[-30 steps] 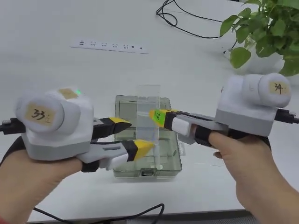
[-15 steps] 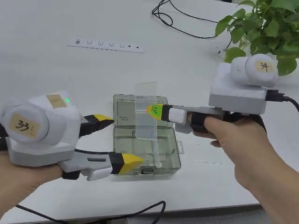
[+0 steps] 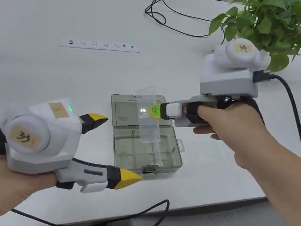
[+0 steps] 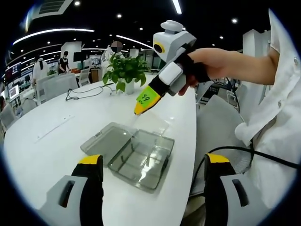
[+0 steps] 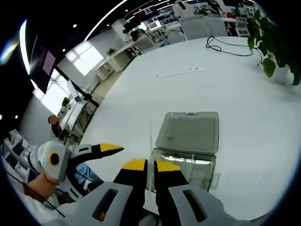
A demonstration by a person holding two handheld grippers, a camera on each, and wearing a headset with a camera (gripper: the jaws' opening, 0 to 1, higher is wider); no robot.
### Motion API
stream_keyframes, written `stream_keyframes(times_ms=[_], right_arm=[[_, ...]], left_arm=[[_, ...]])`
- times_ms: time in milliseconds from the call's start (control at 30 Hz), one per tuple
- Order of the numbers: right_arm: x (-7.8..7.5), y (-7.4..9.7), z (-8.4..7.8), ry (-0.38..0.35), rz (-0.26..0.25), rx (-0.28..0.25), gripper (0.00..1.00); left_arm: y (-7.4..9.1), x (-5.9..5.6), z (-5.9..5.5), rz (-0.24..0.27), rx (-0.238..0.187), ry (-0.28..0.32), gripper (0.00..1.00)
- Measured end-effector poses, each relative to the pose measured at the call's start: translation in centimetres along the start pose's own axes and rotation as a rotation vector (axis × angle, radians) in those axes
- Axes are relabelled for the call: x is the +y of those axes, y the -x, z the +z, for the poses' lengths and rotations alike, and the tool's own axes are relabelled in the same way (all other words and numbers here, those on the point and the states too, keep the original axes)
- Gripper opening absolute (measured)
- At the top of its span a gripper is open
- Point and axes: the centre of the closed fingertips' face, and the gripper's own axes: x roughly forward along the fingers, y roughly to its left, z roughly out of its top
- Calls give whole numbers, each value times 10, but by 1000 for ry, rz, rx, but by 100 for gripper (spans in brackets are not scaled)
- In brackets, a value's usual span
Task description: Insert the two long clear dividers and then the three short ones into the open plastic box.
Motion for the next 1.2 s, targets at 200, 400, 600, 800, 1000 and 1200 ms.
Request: stream_keyframes(times_ms=[200,400,600,800,1000,1200], right_arm=[[-9,-11,-11,-53,-30,88,6],[-18,-25,-22,-102,-50,166,6],[-22,-34,-38,-160,-73,226,6],[-27,-40,-40,-202,-87,230,6],[-29,-45,-48,-221,-98,251,6],[-33,-50,-57,-238,-109,263,6]], left_arm=[[1,-2,-6,-13,9,-19,98],[0,-2,-13,-27,19,-34,100],[-2,1,-17,-34,24,-31,100],[-4,3,-18,-45,11,-23,100],[-5,6,-18,-53,-1,-14,100],[-6,6,-18,-62,-6,-9,100]])
